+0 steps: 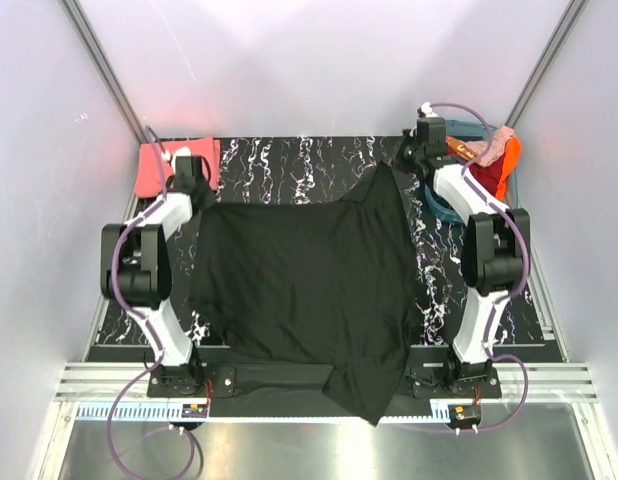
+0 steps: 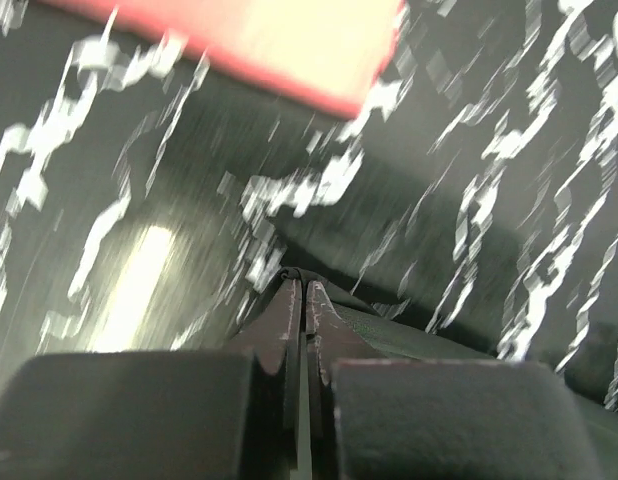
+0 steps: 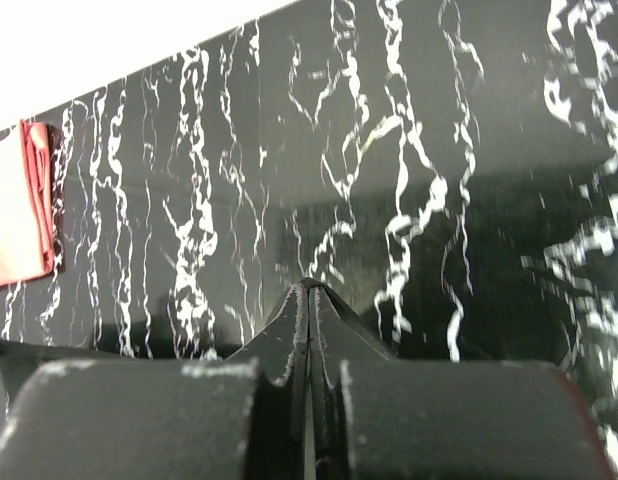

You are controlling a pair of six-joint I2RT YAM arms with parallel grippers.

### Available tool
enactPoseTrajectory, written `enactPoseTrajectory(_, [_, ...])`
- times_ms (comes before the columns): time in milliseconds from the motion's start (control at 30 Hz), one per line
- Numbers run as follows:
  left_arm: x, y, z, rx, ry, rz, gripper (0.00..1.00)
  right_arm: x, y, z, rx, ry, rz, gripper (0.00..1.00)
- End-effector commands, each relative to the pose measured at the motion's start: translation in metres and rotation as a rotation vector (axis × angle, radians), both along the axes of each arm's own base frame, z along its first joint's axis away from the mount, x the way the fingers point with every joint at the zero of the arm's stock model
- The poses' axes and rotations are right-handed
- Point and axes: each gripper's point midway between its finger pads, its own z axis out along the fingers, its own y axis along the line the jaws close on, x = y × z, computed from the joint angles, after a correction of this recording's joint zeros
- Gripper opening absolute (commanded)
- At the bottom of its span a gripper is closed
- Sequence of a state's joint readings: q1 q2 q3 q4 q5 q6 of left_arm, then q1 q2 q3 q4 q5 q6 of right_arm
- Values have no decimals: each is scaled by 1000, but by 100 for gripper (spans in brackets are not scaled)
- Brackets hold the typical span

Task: Fold and stack the t-shirts
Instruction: Flatten the tshirt out

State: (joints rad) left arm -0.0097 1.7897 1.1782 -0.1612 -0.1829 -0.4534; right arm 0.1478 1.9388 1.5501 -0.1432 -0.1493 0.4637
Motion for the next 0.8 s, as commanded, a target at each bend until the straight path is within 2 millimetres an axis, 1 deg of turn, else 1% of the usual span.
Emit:
enactPoseTrajectory(0, [39,9,30,1,-100,-24,0,30,4,40,-8,-120,26,0])
enactPoseTrajectory(33, [45,9,32,-7,-105,-33,0,35,5,49,-8,-137,25,0])
enactPoseTrajectory(67, [46,13,33,-3,-107,-35,0,39,4,42,-14,-121,22,0])
enactPoseTrajectory(100, [48,14,35,0,-109,-38,0,39,3,38,-25,-106,28,0])
enactPoseTrajectory(133, [49,15,36,-1,-103,-38,0,42,4,45,-25,-114,29,0])
enactPoseTrajectory(167, [50,20,33,-4,-94,-31,0,44,5,38,-30,-98,35,0])
enactPoseTrajectory(233, [50,20,30,-29,-79,-42,0,46,6,39,-28,-95,41,0])
enactPoseTrajectory(300, [51,24,29,-36,-72,-37,0,48,8,34,-26,-84,55,0])
enactPoseTrajectory(333, [52,22,28,-41,-69,-45,0,51,10,38,-21,-92,58,0])
enactPoseTrajectory(367, [52,23,27,-40,-67,-47,0,53,10,33,-21,-84,59,0])
enactPoseTrajectory(433, [51,21,21,-50,-42,-61,0,55,11,36,-22,-81,59,0])
enactPoseTrajectory(467, [53,20,24,-52,-43,-63,0,55,11,32,-23,-71,63,0])
enactPoseTrajectory(533, [51,17,20,-66,-23,-76,0,56,12,34,-19,-70,67,0])
enactPoseTrajectory(667, [50,15,28,-72,-28,-88,0,51,13,32,-18,-44,77,0])
enactPoseTrajectory(700, [49,11,36,-88,-40,-109,0,51,13,38,-17,-52,77,0])
enactPoseTrajectory(767, [50,8,49,-100,-62,-118,0,45,11,53,-22,-61,73,0])
